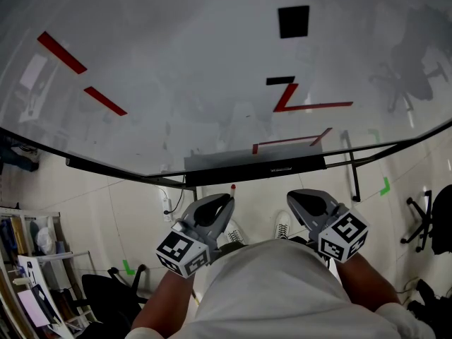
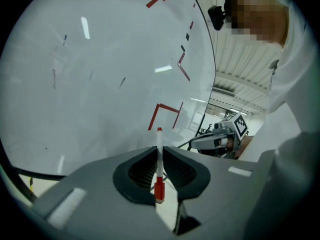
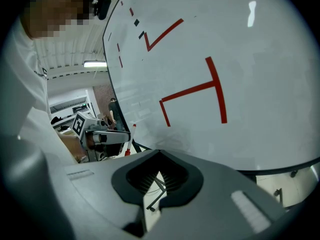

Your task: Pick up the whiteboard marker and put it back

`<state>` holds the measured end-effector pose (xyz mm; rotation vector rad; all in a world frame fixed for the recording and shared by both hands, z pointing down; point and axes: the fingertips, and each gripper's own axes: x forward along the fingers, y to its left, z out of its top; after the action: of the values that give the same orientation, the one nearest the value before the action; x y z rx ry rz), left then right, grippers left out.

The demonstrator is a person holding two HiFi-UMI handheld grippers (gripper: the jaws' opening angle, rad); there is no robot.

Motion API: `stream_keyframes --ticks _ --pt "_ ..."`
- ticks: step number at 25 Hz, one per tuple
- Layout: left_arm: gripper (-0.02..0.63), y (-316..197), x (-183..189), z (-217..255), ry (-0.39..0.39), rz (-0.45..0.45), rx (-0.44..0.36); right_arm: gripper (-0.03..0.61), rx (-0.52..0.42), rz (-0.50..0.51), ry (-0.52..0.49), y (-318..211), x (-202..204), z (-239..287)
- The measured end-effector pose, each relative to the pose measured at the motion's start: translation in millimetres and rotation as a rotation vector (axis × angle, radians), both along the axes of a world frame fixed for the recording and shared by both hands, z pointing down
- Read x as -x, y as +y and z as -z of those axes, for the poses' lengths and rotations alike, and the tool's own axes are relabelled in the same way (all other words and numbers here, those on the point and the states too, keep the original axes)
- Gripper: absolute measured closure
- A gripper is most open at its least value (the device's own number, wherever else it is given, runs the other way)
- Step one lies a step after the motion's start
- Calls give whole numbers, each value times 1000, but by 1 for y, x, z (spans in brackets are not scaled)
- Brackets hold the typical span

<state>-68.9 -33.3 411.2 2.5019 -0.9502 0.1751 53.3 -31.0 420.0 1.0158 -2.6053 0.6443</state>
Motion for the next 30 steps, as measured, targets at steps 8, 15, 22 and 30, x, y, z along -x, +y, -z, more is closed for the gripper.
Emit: stream_keyframes --ticks 8,15,22,30 --pt "558 -5 0 -6 -62 6 -24 577 -2 -1 3 -1 -1 1" --pt "558 -14 5 -32 -196 29 -30 577 -5 -6 0 -4 0 3" --pt "558 -24 6 -48 -242 21 -20 577 0 0 8 -3 -1 1" --pt "558 -30 5 -59 -365 -22 -77 577 -2 -7 11 -6 -3 1"
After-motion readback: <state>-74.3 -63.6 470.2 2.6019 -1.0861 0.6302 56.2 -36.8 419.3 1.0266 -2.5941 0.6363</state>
